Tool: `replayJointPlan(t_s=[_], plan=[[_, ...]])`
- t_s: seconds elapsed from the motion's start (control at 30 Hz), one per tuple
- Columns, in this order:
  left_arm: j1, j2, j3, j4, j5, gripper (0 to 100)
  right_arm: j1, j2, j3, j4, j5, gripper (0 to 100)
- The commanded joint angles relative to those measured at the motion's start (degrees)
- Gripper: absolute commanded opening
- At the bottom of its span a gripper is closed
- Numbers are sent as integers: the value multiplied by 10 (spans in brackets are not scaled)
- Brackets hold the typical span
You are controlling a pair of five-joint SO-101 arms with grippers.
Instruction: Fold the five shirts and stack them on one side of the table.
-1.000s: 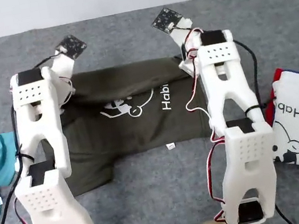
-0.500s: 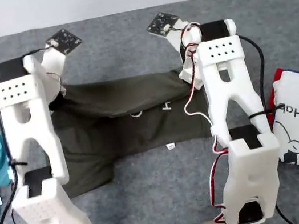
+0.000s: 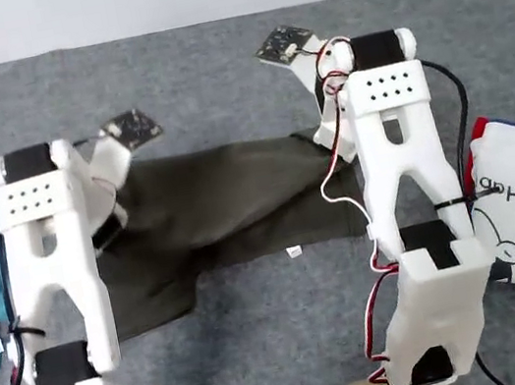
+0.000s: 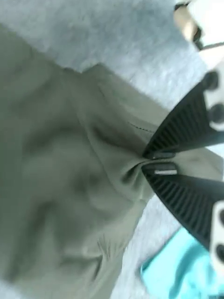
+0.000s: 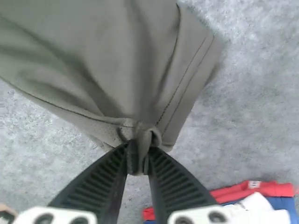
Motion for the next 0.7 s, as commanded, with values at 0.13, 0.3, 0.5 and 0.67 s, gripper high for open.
replayJointPlan(t_s=[0.13,0.3,0.5,0.67], plan=[[-11,-34,81,18,-6,6,-14,-64,78,24,24,10],[-25,-29,82,4,-6,6,-12,-58,98,11,24,10],[-53,-29,85,-33,-7,81,-11,-31,98,-26,24,10],[-80,-28,86,-67,-7,141,-9,-7,98,-73,23,19]])
